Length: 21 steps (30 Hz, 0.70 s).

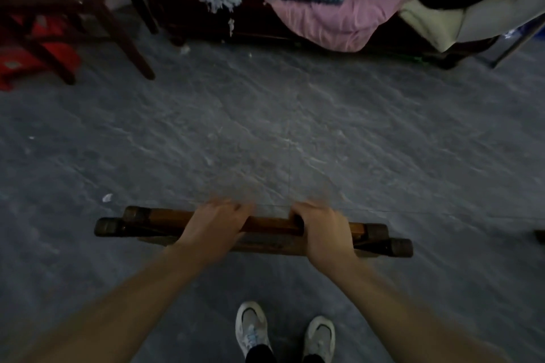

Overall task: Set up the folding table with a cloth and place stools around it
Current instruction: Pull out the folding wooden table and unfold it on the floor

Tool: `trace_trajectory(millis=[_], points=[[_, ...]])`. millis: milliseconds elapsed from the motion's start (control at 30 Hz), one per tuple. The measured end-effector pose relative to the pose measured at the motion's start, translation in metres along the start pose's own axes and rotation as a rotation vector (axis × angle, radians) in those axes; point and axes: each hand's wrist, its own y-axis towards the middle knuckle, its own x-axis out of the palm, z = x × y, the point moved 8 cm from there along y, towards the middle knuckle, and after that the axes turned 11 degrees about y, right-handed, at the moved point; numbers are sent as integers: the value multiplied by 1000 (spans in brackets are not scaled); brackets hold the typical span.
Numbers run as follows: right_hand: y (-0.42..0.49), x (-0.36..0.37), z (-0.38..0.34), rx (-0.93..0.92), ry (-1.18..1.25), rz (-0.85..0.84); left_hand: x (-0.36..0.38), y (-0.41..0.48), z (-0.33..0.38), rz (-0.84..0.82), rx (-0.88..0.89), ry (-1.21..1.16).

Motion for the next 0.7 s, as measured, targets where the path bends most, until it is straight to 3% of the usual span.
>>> trace_trajectory(millis=[133, 367, 567, 700], points=[[-4, 24, 12, 25, -23, -43, 29, -5, 7, -10, 66, 24], [18, 19, 18, -41, 54, -167, 31, 17, -1, -21, 17, 8], [25, 15, 24, -165, 72, -167, 24, 27, -6, -2, -129, 34], [25, 15, 20, -223, 170, -267, 10, 21, -4, -45, -278, 59]])
